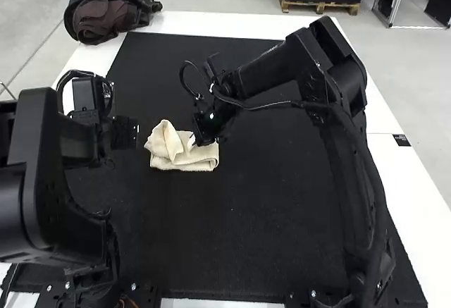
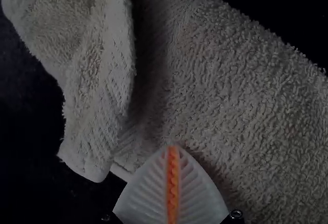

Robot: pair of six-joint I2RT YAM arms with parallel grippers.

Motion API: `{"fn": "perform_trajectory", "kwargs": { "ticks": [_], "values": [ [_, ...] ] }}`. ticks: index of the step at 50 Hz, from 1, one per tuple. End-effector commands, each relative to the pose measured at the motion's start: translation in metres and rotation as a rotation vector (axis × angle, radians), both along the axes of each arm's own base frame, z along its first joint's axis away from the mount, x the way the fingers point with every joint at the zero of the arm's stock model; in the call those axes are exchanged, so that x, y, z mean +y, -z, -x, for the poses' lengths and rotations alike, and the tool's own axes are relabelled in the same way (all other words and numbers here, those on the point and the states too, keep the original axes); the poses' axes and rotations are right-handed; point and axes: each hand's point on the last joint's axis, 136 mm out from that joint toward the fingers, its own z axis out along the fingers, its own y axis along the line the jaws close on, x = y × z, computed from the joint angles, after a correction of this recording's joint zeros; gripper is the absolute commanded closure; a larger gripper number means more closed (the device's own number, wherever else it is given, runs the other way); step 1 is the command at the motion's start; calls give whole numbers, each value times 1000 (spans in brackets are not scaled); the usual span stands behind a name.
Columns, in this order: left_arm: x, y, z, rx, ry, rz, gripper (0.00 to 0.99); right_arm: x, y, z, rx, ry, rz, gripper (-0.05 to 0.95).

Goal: Fold the towel.

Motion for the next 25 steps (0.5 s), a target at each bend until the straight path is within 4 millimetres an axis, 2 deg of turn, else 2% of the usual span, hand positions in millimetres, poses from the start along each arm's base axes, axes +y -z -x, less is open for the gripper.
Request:
{"fn": "perform_trajectory", "kwargs": {
  "ticks": [1,14,25],
  "values": [
    [7,-19,-7,-49,-18,-21,30,15,-8,6,-4,-17,-25,925],
    [10,-19,-6,-50,-27,-22,30,26,-4,17,12,-30,-31,925],
    [19,-17,-3,-47,-56,-21,30,48,-18,24,-6,-60,-74,925]
  ]
}}
